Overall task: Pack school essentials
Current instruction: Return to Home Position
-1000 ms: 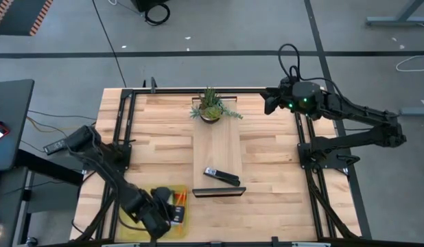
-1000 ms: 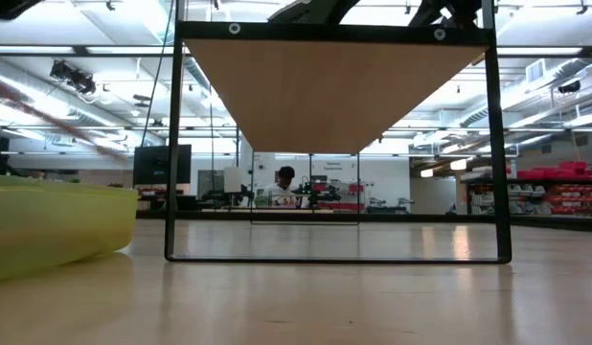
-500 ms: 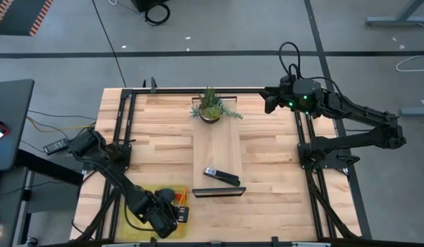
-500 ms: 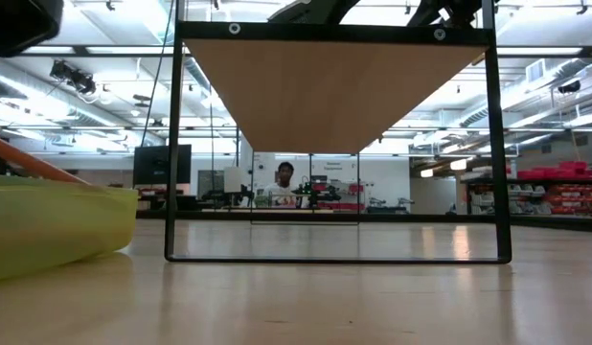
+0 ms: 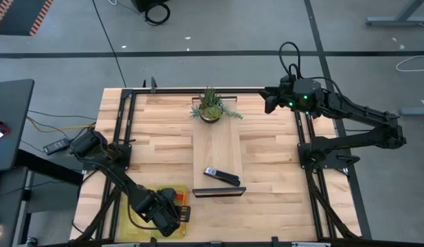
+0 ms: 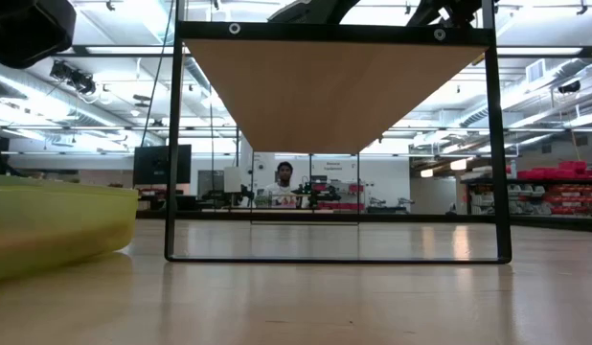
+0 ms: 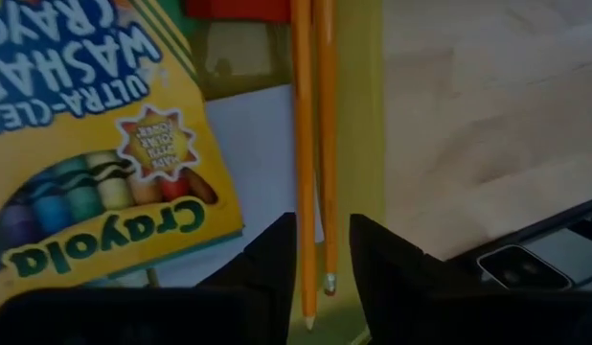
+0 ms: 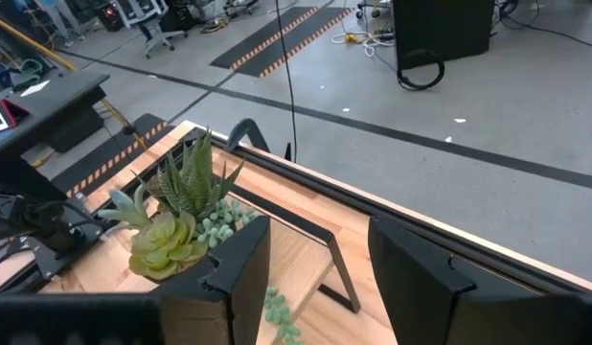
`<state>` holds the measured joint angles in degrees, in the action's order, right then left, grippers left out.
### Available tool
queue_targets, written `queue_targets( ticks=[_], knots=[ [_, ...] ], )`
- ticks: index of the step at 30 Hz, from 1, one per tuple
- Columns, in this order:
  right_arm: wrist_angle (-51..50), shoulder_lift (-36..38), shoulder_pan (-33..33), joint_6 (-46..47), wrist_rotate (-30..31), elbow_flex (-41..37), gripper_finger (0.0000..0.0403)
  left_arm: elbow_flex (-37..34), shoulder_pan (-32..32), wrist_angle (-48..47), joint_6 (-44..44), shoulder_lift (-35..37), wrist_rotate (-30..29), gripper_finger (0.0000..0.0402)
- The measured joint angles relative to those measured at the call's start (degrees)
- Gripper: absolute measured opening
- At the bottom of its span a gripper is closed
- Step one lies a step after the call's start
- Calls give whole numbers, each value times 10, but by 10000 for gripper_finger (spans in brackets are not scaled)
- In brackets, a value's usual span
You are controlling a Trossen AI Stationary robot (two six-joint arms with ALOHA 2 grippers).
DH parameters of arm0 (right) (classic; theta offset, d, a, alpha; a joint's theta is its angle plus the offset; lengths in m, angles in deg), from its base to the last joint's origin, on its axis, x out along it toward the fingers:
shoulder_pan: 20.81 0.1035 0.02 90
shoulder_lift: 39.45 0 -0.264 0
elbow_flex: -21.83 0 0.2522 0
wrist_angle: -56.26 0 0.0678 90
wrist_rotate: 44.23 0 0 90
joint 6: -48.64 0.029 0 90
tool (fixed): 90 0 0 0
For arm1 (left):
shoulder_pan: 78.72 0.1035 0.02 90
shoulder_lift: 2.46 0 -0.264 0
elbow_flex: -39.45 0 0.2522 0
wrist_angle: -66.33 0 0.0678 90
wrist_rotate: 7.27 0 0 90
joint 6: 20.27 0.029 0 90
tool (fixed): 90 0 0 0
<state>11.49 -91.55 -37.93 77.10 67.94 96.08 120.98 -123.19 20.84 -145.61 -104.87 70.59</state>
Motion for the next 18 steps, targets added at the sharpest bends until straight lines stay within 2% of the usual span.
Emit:
queue_targets(
  ticks=[4, 9, 18],
  knots=[
    [1, 0, -1, -5, -17, 0, 184, 0, 0, 0, 3, 4, -5, 119],
    [5, 11, -18, -40, -70, 0, 177, 0, 4, -26, 54, 39, -13, 111],
    [30, 53, -44, -131, -95, 0, 171, 0, 67, -105, 315, 139, -14, 67]
  ],
)
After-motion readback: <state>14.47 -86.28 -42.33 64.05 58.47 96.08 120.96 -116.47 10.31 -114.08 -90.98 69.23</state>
